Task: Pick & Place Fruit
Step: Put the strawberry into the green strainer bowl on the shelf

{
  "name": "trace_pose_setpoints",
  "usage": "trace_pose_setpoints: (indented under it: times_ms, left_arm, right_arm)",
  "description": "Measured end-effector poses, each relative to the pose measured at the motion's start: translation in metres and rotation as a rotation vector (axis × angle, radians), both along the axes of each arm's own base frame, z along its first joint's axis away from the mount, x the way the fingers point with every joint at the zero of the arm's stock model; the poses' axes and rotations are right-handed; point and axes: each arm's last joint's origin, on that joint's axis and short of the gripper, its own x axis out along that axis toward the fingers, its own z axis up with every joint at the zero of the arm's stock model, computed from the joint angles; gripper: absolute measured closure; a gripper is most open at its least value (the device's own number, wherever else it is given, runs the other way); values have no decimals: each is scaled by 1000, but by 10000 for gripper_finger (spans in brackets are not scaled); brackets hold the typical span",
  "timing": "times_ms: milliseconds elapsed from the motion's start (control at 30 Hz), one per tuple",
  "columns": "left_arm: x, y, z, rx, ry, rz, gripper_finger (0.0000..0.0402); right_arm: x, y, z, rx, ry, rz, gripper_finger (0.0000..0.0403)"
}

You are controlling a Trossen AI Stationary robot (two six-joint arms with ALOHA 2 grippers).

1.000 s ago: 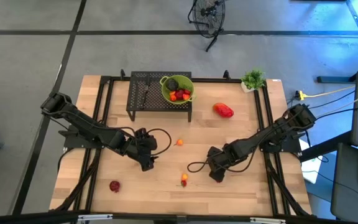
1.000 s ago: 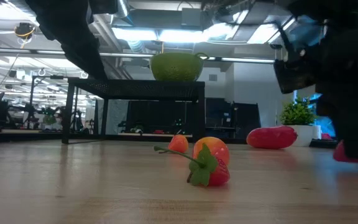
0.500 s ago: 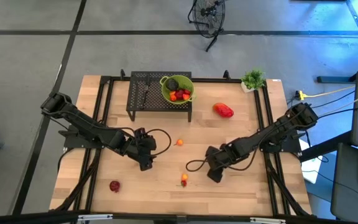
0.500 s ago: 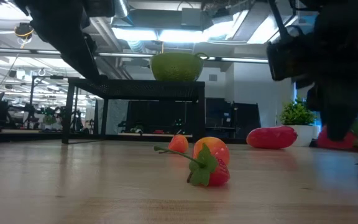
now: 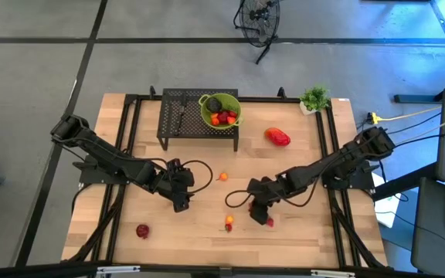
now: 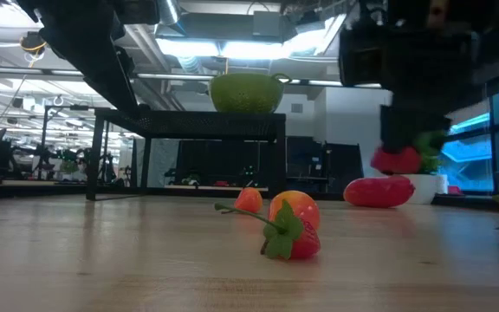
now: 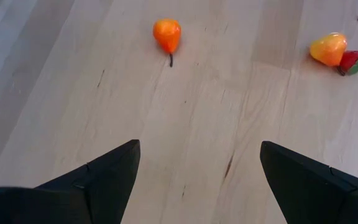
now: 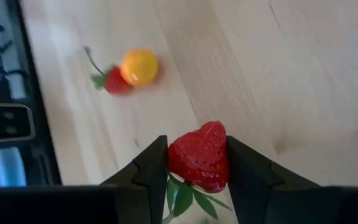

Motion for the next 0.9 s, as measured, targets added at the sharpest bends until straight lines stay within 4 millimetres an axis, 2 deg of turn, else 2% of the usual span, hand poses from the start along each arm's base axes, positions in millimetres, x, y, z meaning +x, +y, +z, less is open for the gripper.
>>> trace_pose_setpoints:
  times_ms: [200, 467, 667, 900]
  left_arm:
    - [0, 0, 0, -1, -1, 1, 73]
    - [0, 0, 0, -1, -1, 2, 73]
    - [0, 0, 0, -1, -1, 1, 73]
    - [0, 0, 0, 0, -2, 2, 73]
  right_arm:
    - [13, -5, 8, 28, -131, 35, 257]
    - [30, -17, 20, 47, -315, 30, 274]
    - [38, -23, 29, 53, -434, 26, 256]
    - [49, -32, 44, 18, -633, 48, 274]
